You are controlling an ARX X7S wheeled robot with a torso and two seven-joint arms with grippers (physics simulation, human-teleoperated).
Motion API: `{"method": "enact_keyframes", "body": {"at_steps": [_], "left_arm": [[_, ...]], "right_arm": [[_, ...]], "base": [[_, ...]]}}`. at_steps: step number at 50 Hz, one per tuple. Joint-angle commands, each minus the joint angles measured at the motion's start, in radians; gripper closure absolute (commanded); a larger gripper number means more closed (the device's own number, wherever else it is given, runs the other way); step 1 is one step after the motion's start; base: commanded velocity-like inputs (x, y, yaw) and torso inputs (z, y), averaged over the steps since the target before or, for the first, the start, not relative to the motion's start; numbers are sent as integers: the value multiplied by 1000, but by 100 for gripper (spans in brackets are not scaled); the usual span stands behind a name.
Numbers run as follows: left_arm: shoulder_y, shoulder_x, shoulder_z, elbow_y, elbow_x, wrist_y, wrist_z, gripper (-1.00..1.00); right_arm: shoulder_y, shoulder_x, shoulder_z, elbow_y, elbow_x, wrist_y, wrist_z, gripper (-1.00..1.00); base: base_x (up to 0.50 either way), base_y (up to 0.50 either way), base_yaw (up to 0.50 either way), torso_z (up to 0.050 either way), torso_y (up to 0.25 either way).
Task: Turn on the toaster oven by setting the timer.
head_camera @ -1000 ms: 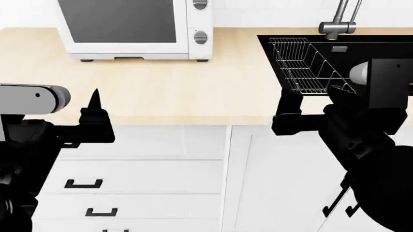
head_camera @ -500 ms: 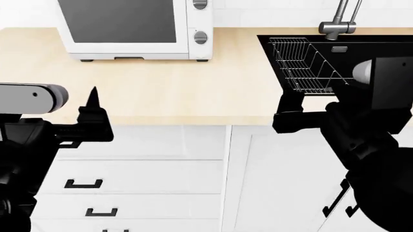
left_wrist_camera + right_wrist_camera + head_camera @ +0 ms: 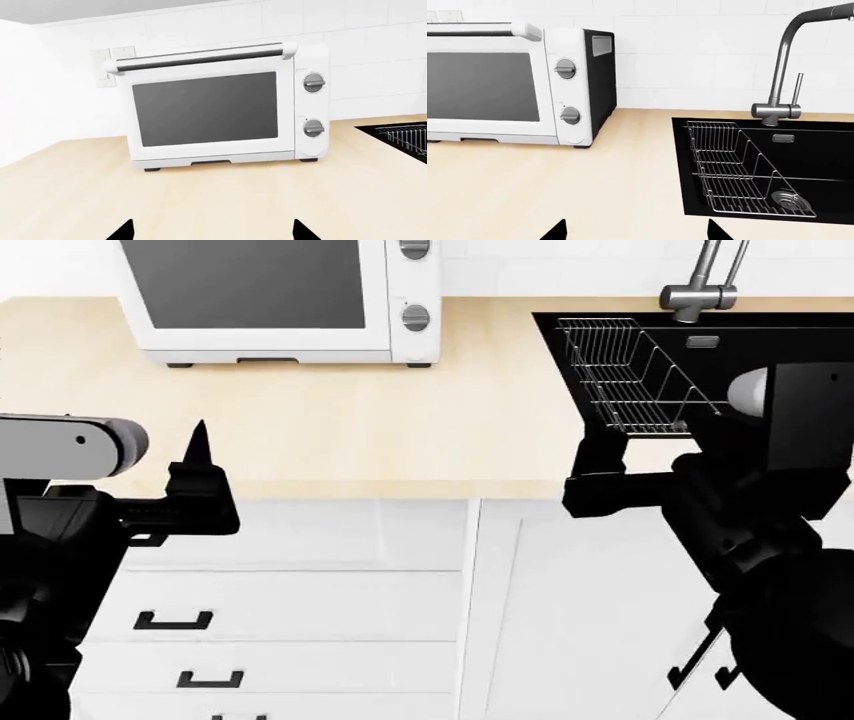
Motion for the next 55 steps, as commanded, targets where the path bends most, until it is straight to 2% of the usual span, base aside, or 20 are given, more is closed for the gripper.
{"method": "enact_keyframes", "body": {"at_steps": [1, 12, 55], "left_arm": [[-1, -10, 16, -2, 9, 14, -2, -100], [4, -14, 28, -3, 14, 29, -4, -100], [14, -40, 57, -8, 15, 77, -11, -100]], "right_arm": [[-2, 5, -17, 14, -15, -24, -37, -100], [-11, 7, -25, 19, -17, -42, -49, -100], [-24, 26, -34, 15, 13, -88, -33, -100]], "base": [[281, 438, 0, 0, 0], [382, 413, 0, 0, 0], [477, 2, 0, 0, 1]]}}
